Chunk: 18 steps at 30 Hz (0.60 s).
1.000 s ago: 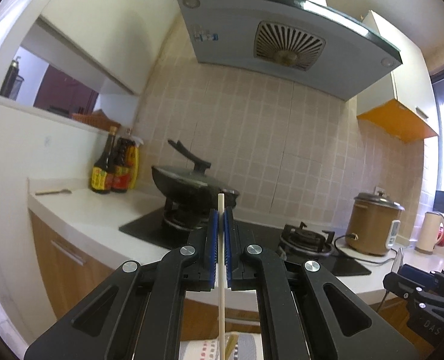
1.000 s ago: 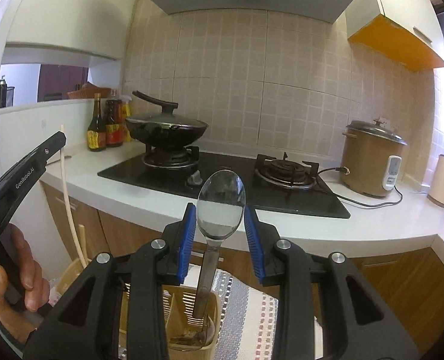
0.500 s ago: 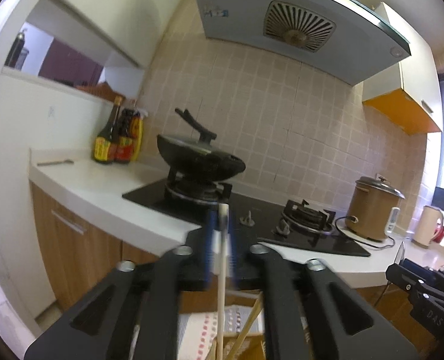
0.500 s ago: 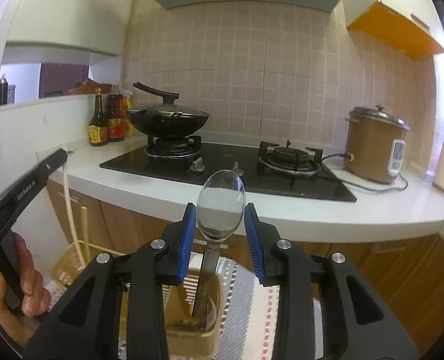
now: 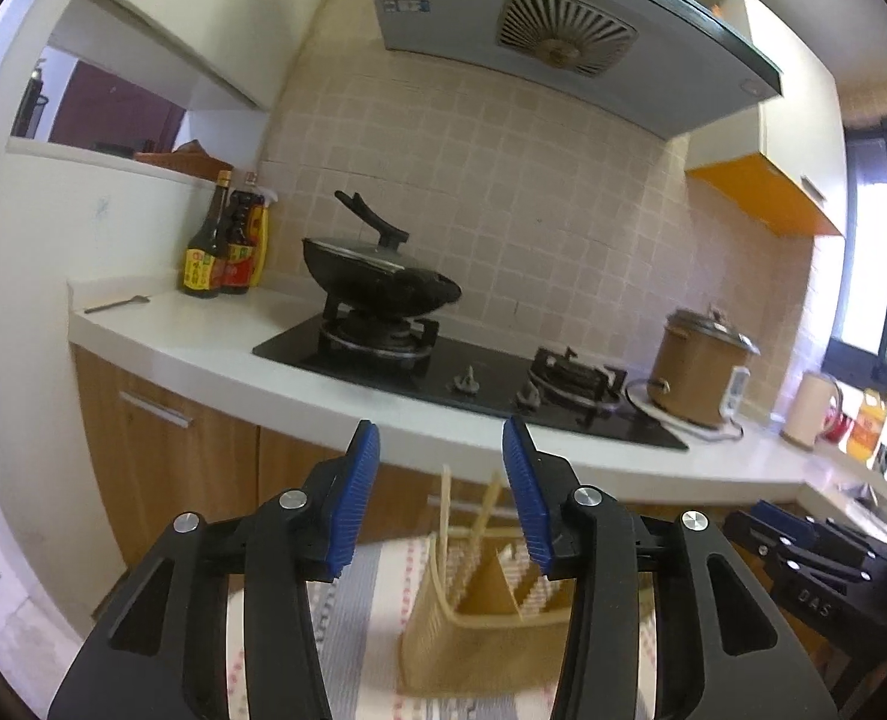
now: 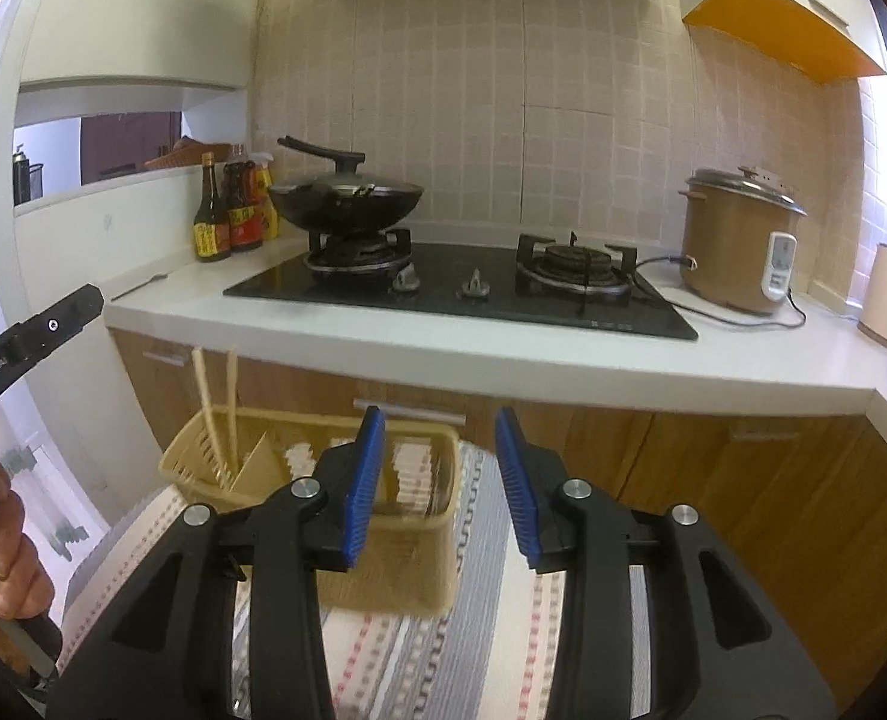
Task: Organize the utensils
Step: 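Move both tools back down to the utensils on the tablecloth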
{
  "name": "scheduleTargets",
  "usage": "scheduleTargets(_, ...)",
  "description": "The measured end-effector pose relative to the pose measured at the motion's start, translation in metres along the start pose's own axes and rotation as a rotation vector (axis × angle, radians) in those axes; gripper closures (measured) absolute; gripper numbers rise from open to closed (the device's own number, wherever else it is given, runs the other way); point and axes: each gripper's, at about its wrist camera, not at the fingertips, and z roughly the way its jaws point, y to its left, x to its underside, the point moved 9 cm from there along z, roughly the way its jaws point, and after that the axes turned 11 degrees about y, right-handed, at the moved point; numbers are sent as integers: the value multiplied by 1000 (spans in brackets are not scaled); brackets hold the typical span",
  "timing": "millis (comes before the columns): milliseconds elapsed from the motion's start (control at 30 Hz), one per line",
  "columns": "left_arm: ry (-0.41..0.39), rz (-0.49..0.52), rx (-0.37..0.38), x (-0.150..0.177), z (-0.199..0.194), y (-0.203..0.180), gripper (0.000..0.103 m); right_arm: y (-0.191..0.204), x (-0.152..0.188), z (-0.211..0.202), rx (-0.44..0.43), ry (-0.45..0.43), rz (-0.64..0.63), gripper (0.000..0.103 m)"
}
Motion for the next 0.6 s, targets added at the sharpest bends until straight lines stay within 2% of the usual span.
scheduleTargets(133, 23, 44, -7, 16, -20, -11, 60, 4, 14, -11, 13, 27, -4, 68)
scheduleTargets(267, 51, 64, -1, 31, -35, -18, 53, 4, 27, -21, 50, 55, -2, 68)
scheduleTargets(400, 98, 76, -4, 49, -43, -21, 53, 2, 43, -25, 60, 103, 12, 68)
scheduleTargets(467, 129, 76, -3, 59, -45, -21, 53, 1, 56, -21, 60, 155, 15, 68)
scheduleTargets(600, 264, 76, 10, 87, -39, -17, 53, 3, 80, -5, 11, 304, 20, 68)
